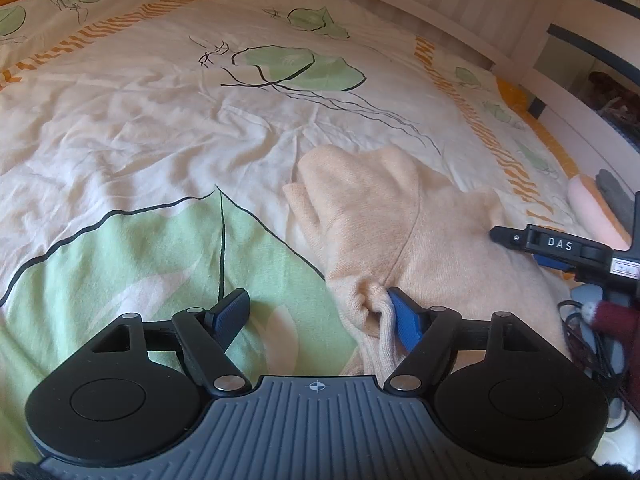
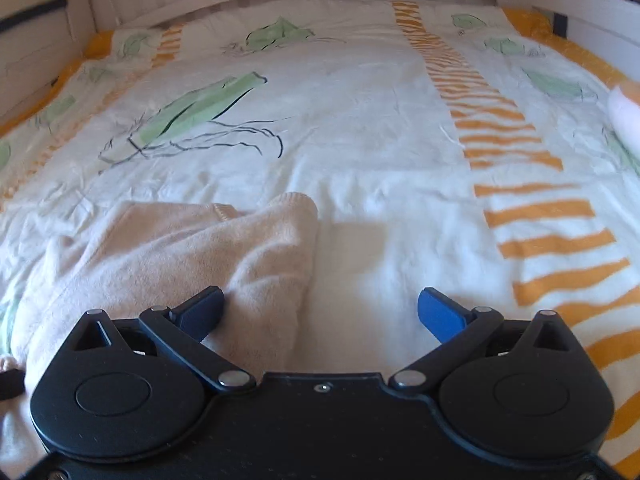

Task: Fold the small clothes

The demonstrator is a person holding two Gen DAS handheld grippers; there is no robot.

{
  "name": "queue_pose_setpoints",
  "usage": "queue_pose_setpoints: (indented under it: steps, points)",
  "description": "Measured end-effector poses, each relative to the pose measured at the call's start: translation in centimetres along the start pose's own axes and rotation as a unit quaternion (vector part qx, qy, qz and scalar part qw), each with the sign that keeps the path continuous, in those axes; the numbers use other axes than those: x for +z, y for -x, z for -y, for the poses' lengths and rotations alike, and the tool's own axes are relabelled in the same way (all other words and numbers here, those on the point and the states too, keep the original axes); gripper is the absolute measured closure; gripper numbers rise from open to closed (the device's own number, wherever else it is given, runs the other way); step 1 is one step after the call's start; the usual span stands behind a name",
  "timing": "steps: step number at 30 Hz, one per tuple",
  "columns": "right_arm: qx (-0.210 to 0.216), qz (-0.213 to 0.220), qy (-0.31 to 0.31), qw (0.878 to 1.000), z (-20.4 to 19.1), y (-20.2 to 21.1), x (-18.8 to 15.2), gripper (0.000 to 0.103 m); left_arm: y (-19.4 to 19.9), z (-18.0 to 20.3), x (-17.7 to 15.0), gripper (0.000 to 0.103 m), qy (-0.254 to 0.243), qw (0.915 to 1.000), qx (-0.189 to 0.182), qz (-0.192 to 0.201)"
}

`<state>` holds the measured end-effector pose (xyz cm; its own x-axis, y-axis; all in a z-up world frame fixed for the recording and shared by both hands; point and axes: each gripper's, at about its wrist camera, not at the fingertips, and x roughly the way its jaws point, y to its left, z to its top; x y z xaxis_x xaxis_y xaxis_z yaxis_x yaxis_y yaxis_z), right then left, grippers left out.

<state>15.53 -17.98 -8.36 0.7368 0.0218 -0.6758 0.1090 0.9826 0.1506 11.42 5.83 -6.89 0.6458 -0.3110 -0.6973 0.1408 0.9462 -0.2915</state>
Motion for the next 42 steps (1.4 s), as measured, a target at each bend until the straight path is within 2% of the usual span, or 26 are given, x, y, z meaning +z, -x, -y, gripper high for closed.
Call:
queue_pose_setpoints:
  steps: [6, 10, 13, 21, 26, 30, 35, 37, 42]
  points:
    - [0.006, 0.028, 0.010, 1.000, -0.9, 1.9, 1.5, 0.001, -0.1, 0.0, 0.0, 0.028, -0.002, 1.0000, 0.002, -0.001]
    - [-0.002, -0.017, 0.054, 0.998, -2.4, -1.2, 2.5, 0.001, -0.1, 0.0, 0.0, 0.028, 0.000, 1.0000, 0.001, 0.001]
    - [0.001, -0.033, 0.025, 0.999, -1.8, -3.0, 2.3, 0.001, -0.1, -0.1, 0.0, 0.028, 0.005, 1.0000, 0.000, 0.001]
    - [-0.017, -0.049, 0.040, 0.998, -1.9, -4.6, 3.8, 0.001, -0.1, -0.2, -0.1, 0.028, 0.007, 1.0000, -0.001, 0.002]
    - [-0.022, -0.039, 0.049, 0.998, -2.0, -4.9, 4.7, 0.001, -0.1, -0.1, 0.1, 0.028, 0.010, 0.9999, -0.001, -0.001]
    - [-0.004, 0.027, 0.026, 0.999, -1.2, -1.6, 4.9, 0.001, 0.2, -0.2, 0.1, 0.028, 0.014, 0.9999, -0.003, 0.006]
    - [0.033, 0.107, 0.019, 0.994, -1.2, 5.6, 3.5, 0.001, 2.0, 0.7, 0.2, 0.028, 0.000, 0.9996, 0.008, 0.029]
    - [0.043, 0.120, 0.029, 0.991, -1.6, 8.4, 2.4, 0.000, 3.1, 1.5, 0.2, 0.028, -0.017, 0.9991, 0.009, 0.037]
    - [0.047, 0.110, 0.061, 0.991, -3.2, 13.1, -0.6, 0.000, 5.8, 3.7, -0.2, 0.027, -0.045, 0.9977, 0.021, 0.045]
